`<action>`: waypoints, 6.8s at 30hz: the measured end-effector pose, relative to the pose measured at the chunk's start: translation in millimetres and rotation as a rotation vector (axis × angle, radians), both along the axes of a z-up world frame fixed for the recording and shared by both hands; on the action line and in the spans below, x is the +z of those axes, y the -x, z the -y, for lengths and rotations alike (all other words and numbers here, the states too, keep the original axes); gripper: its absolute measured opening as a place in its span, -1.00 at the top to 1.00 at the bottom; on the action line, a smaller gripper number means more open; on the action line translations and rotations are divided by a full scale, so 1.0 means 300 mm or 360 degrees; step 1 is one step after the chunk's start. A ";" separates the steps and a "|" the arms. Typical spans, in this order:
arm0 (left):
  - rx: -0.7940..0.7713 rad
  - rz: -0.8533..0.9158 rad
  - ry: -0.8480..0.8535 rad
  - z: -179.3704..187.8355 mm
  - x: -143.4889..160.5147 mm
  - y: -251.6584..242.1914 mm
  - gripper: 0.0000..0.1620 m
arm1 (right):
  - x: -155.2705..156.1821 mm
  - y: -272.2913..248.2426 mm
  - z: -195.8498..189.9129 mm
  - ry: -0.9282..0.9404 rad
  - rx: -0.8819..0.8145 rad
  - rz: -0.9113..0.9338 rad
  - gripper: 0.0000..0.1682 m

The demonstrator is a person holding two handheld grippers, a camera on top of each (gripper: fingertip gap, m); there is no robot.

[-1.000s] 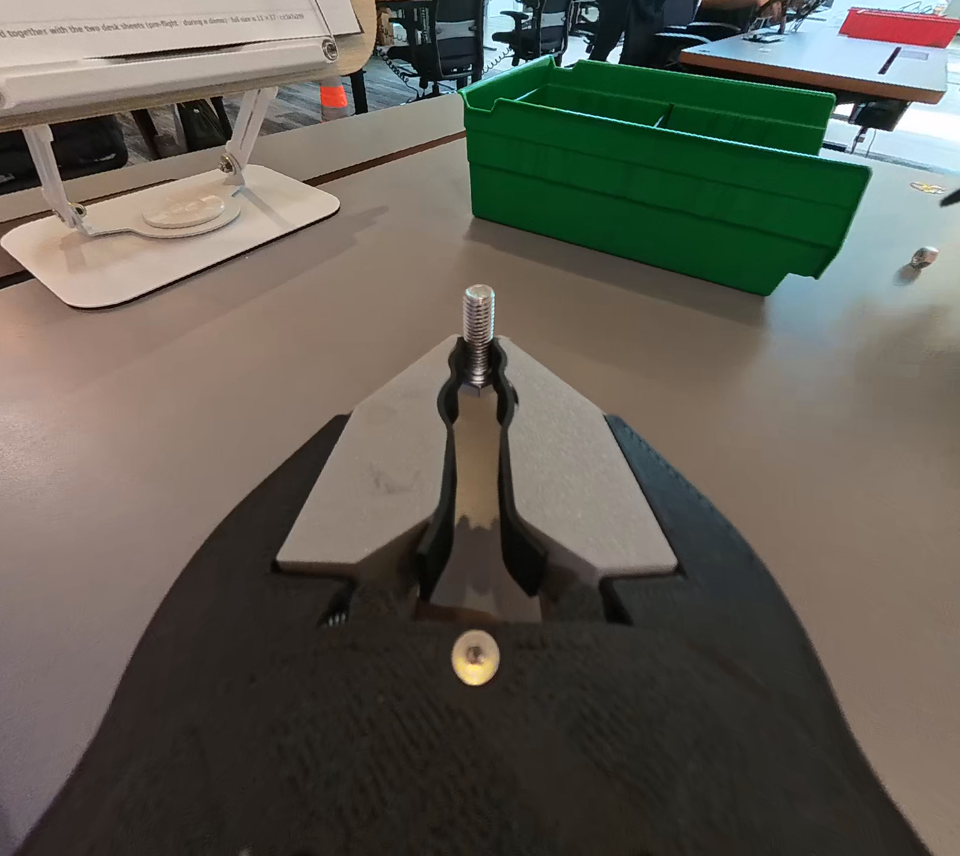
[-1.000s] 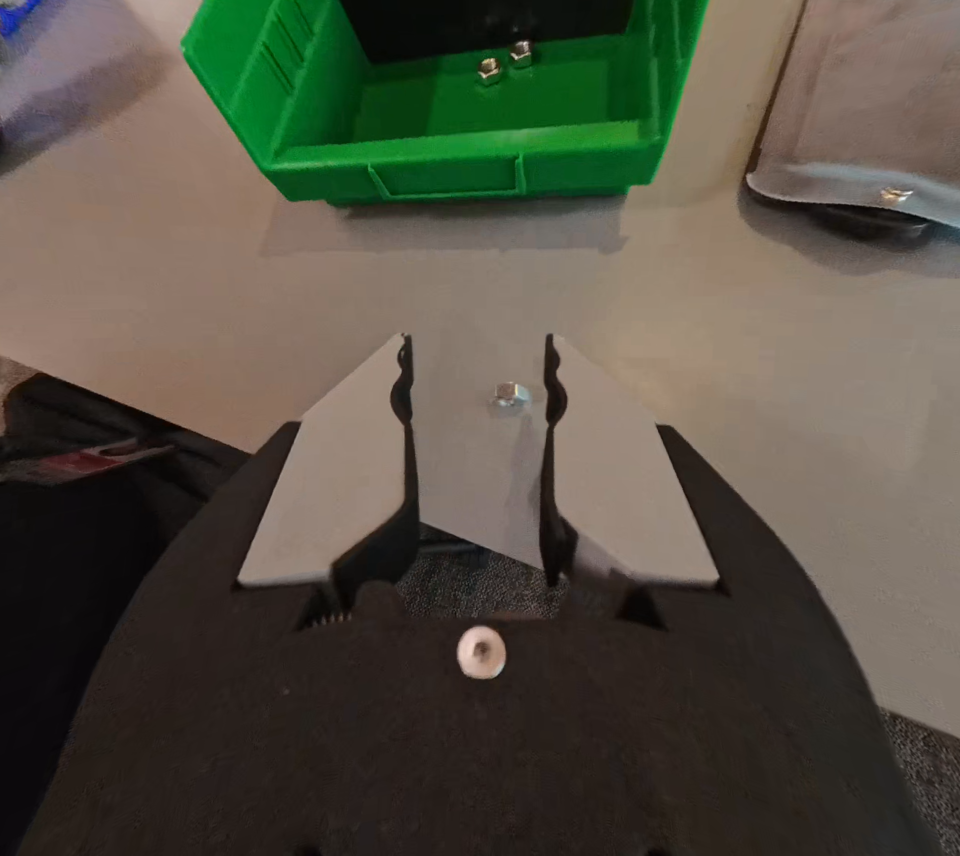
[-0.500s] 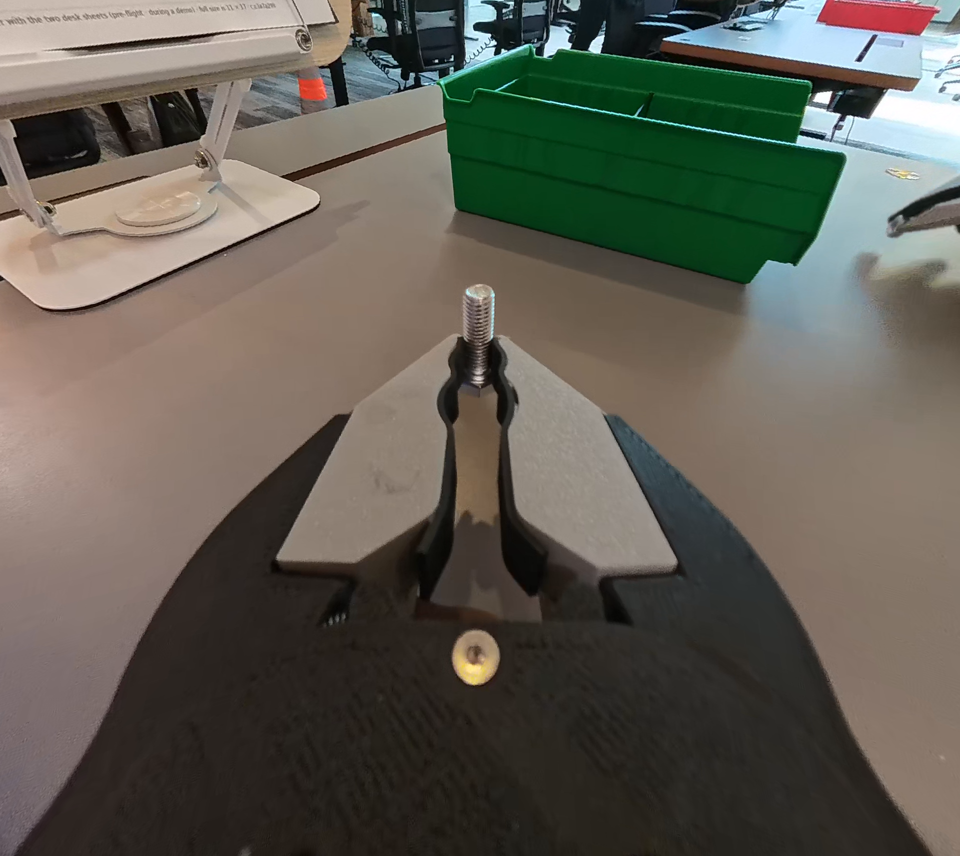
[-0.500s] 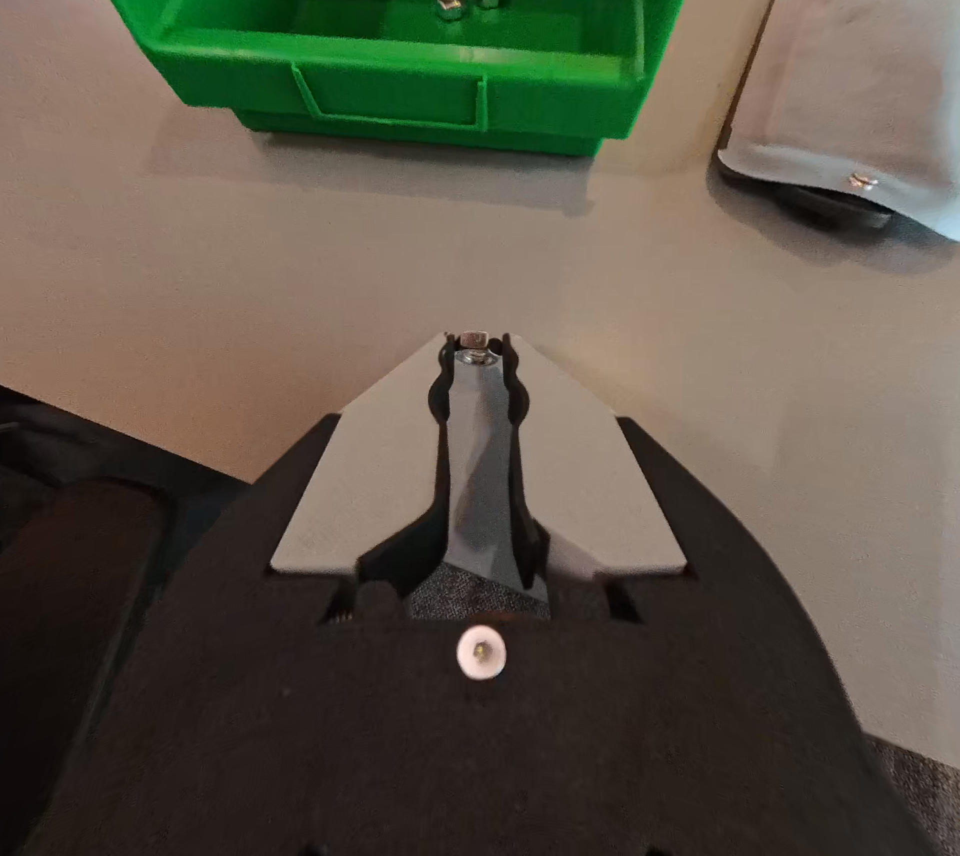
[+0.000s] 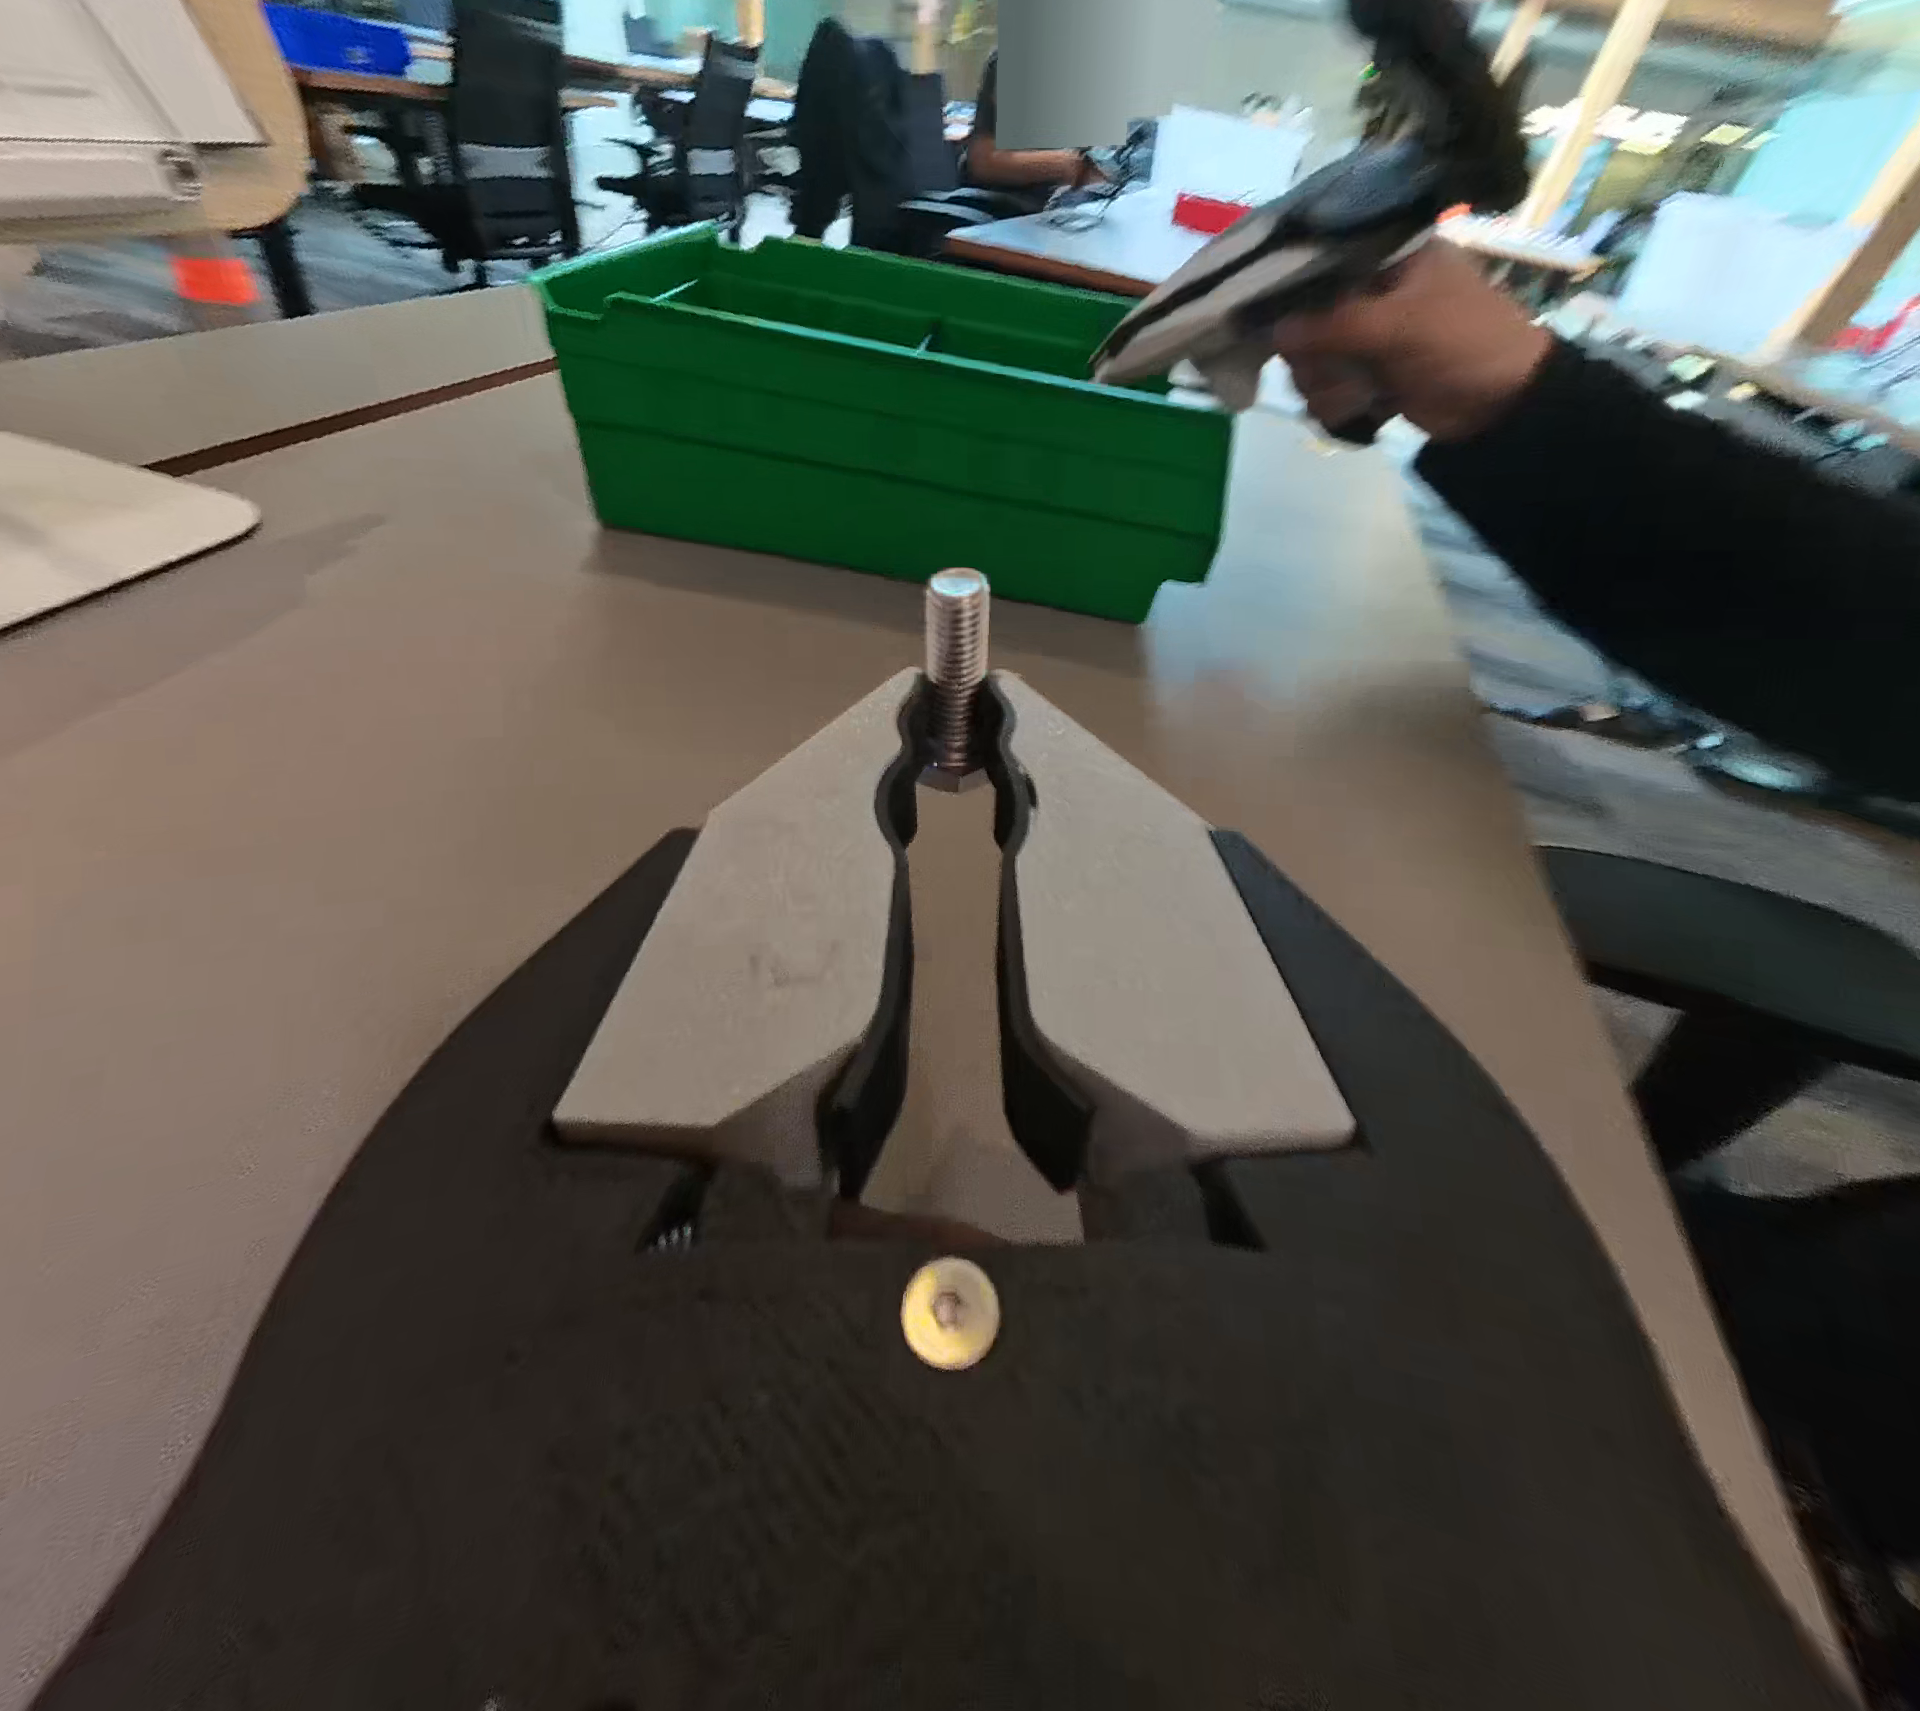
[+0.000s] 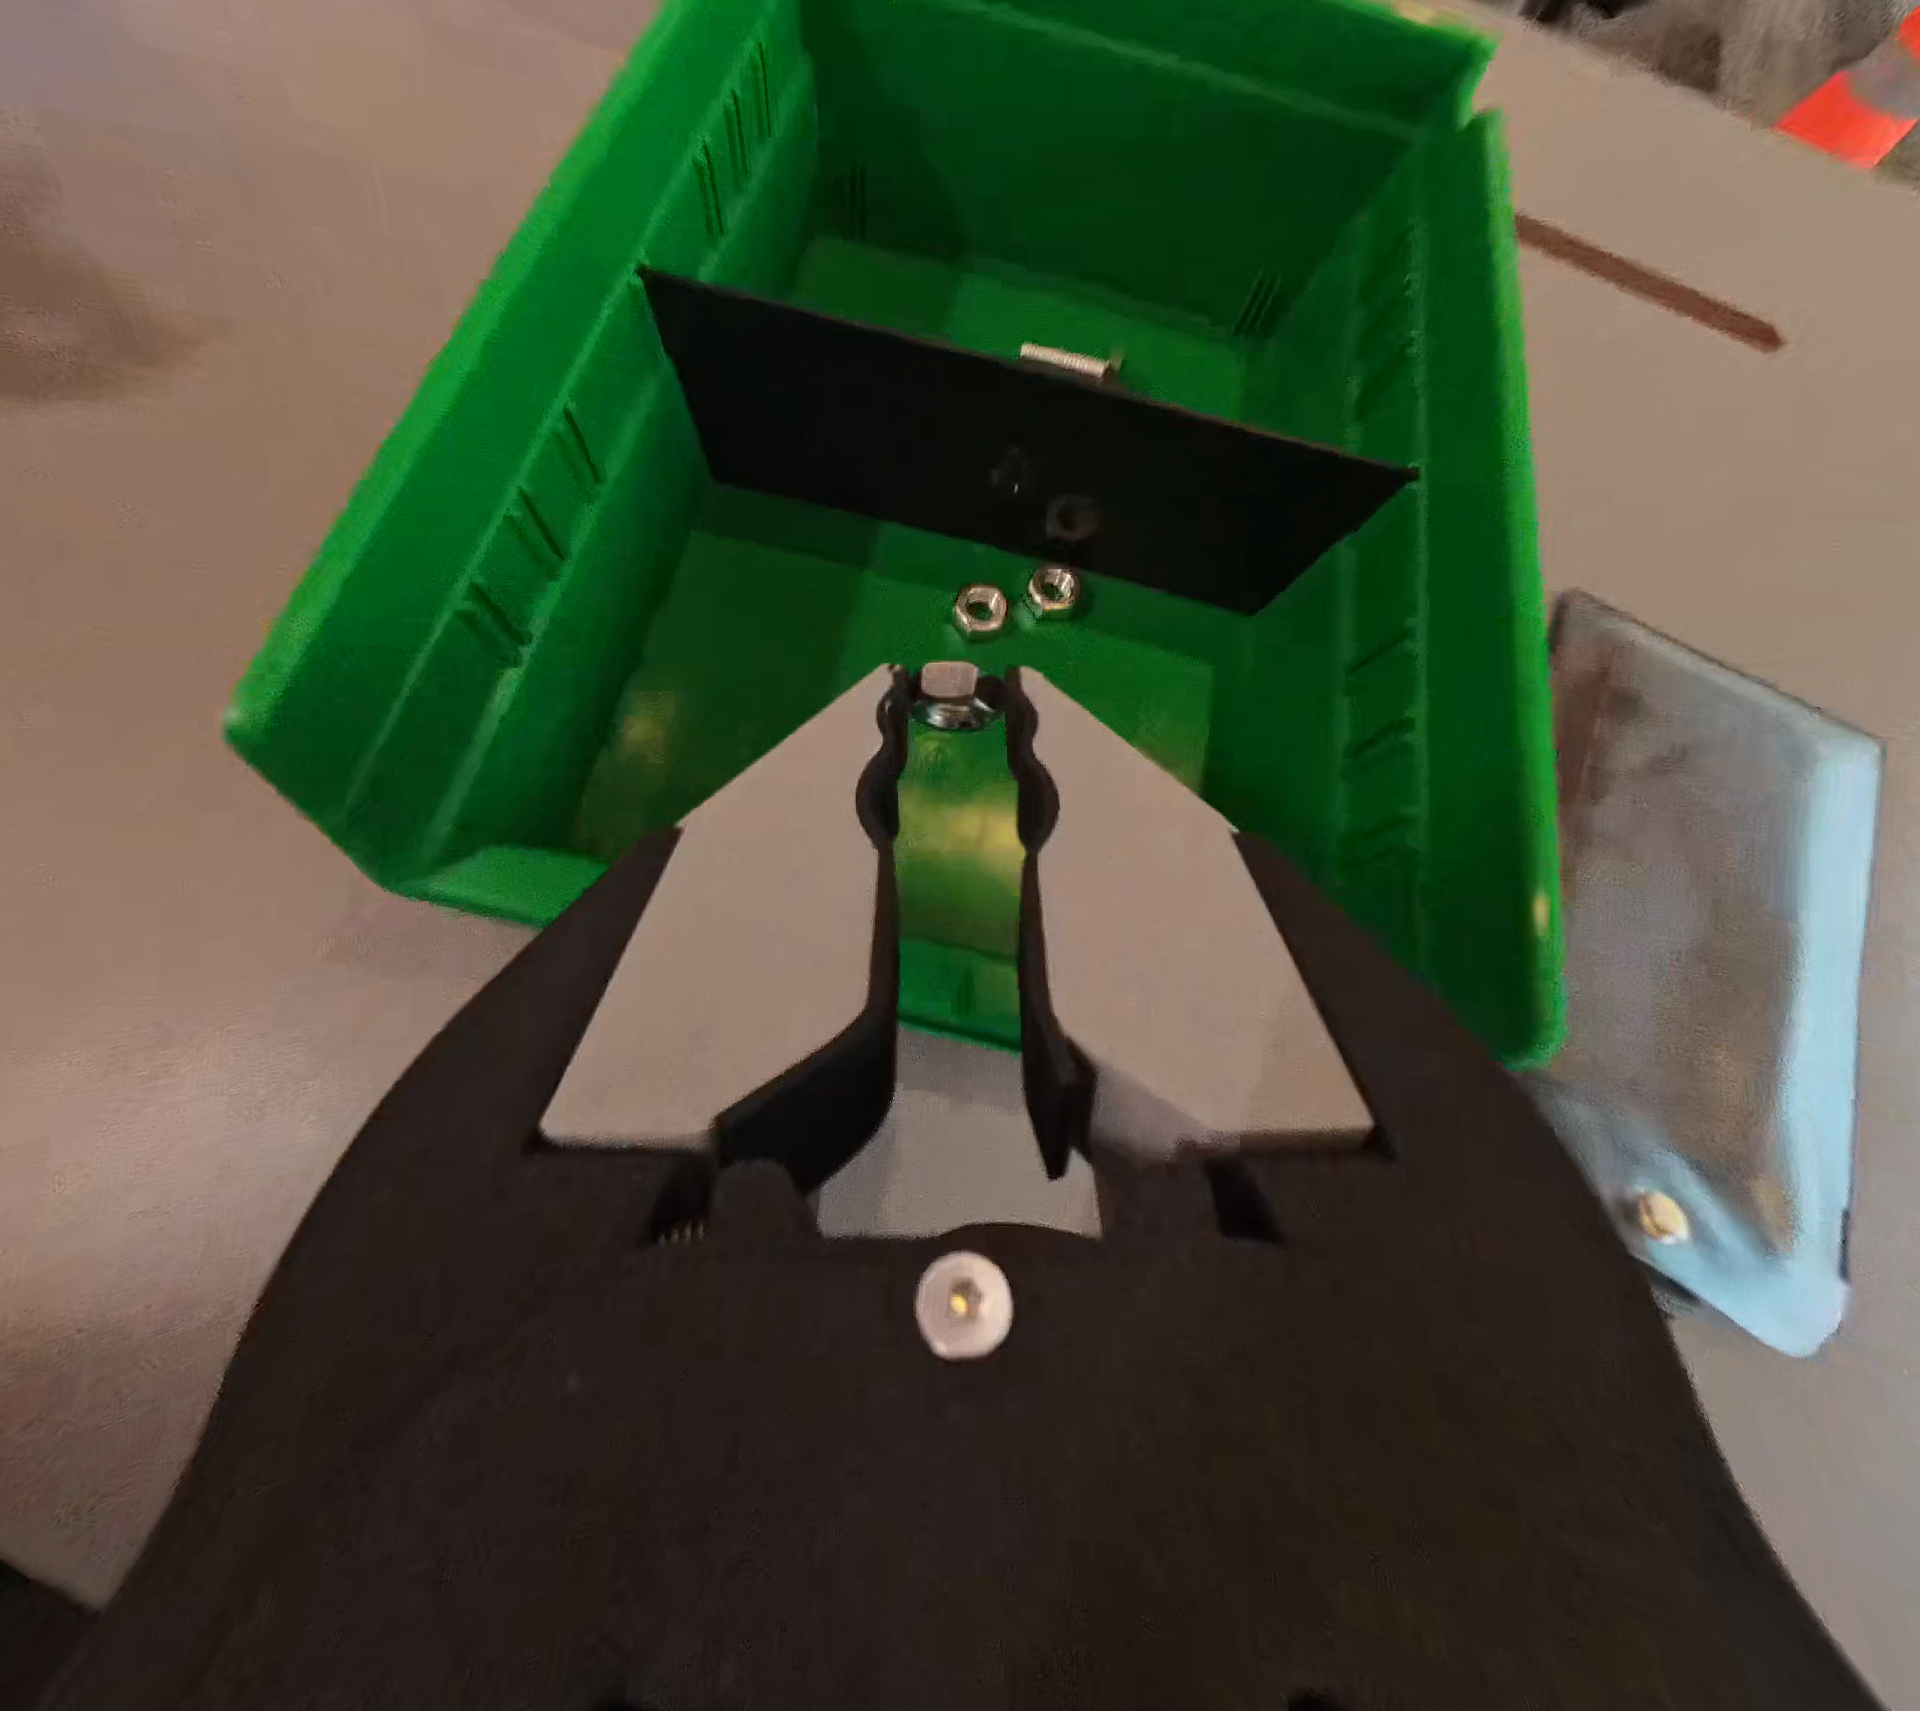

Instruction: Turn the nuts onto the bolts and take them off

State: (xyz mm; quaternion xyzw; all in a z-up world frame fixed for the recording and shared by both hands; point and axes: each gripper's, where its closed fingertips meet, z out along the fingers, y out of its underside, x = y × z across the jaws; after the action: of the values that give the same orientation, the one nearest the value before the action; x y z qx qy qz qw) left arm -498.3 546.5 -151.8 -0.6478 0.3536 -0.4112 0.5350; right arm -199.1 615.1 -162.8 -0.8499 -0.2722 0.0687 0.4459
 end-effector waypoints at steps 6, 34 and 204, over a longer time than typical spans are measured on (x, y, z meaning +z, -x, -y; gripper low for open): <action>-0.0091 0.0106 0.0058 0.021 0.019 -0.011 0.92 | -0.075 0.036 -0.024 0.0058 -0.0061 0.0079 0.72; -0.0178 0.0086 -0.0027 0.084 0.040 -0.062 0.64 | 0.122 1.001 0.284 -0.0064 0.0931 -0.0593 0.92; 0.0549 -0.2324 -0.1930 -0.052 0.115 0.504 0.95 | 0.124 1.183 0.209 -0.0096 0.1391 -0.1073 0.56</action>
State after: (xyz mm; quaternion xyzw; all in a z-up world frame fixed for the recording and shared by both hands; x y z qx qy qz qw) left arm -649.4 562.0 -117.3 -0.4003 0.6515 0.4301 0.4798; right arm -553.9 552.4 -125.7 -0.5756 -0.4436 0.5080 0.4625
